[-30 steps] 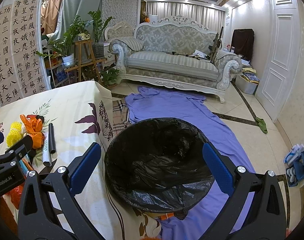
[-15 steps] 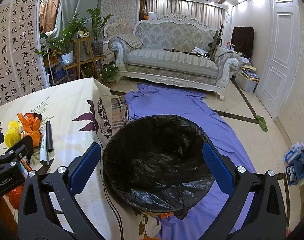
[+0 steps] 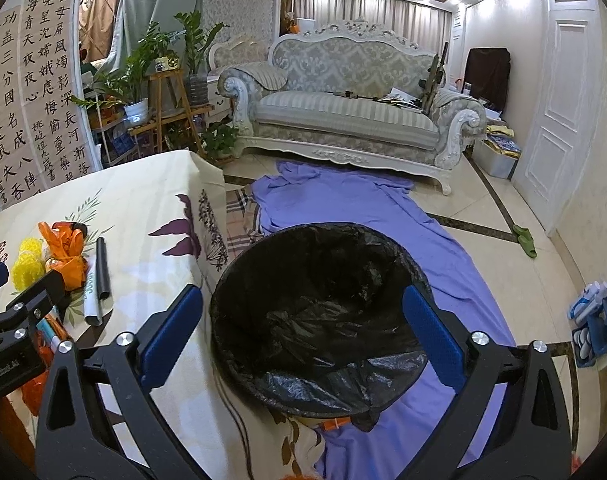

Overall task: Collect trash
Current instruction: 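Grasp the red netting with the left gripper while the right gripper grasps an orange bag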

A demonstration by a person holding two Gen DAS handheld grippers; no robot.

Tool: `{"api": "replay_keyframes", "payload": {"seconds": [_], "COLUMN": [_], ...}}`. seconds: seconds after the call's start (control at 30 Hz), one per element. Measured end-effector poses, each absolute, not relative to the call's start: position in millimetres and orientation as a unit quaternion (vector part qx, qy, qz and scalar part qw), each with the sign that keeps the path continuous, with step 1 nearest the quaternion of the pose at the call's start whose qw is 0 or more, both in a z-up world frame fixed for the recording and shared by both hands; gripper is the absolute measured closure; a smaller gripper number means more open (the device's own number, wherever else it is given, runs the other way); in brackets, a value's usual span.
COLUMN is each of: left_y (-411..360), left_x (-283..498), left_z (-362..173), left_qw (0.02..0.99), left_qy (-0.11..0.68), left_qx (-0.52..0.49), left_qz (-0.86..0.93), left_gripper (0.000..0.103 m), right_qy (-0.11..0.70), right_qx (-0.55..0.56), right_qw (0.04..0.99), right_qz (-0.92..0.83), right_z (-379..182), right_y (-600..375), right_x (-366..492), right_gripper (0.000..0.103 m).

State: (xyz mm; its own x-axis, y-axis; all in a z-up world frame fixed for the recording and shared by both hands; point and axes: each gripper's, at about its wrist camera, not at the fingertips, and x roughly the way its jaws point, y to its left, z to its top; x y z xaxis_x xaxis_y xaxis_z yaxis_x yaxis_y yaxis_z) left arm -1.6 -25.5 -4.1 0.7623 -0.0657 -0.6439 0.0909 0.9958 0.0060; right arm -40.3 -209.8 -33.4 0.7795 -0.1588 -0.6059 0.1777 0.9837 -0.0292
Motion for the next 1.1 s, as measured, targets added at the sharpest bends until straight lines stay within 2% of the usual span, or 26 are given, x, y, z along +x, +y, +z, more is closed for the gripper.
{"api": "replay_keyframes", "payload": {"seconds": [0.03,0.1,0.17,0.2,0.6,0.9,1.0,1.1], "left_y": [-22,-15,-6,-1,70,80,76,74], "left_x": [-4,-9,-13,-15,-49,-40,-37,-38], "left_z": [-3,-1,0,0,-8,-26,-33,-39], "left_qw": [0.939,0.939,0.939,0.938,0.929,0.919,0.916,0.912], "left_qy": [0.341,0.340,0.343,0.346,0.369,0.393,0.401,0.409], "left_qx": [0.020,0.023,0.022,0.020,-0.003,-0.017,-0.020,-0.019], "left_qz": [-0.040,-0.037,-0.030,-0.027,0.035,0.029,0.016,0.007], "left_gripper": [0.010,0.013,0.027,0.027,0.027,0.027,0.031,0.039], "right_qy": [0.322,0.329,0.331,0.331,0.344,0.350,0.352,0.355], "right_qx": [0.015,0.017,0.016,0.014,-0.007,-0.016,-0.017,-0.019], "right_qw": [0.943,0.941,0.941,0.942,0.939,0.936,0.936,0.935], "right_qz": [-0.087,-0.075,-0.065,-0.061,0.010,0.024,0.022,0.022], "right_z": [-33,-31,-30,-29,-28,-28,-30,-32], "right_y": [-208,-203,-196,-192,-137,-121,-122,-122], "right_x": [-41,-40,-42,-42,-49,-49,-46,-45], "right_gripper": [0.018,0.020,0.024,0.027,0.029,0.029,0.029,0.029]}}
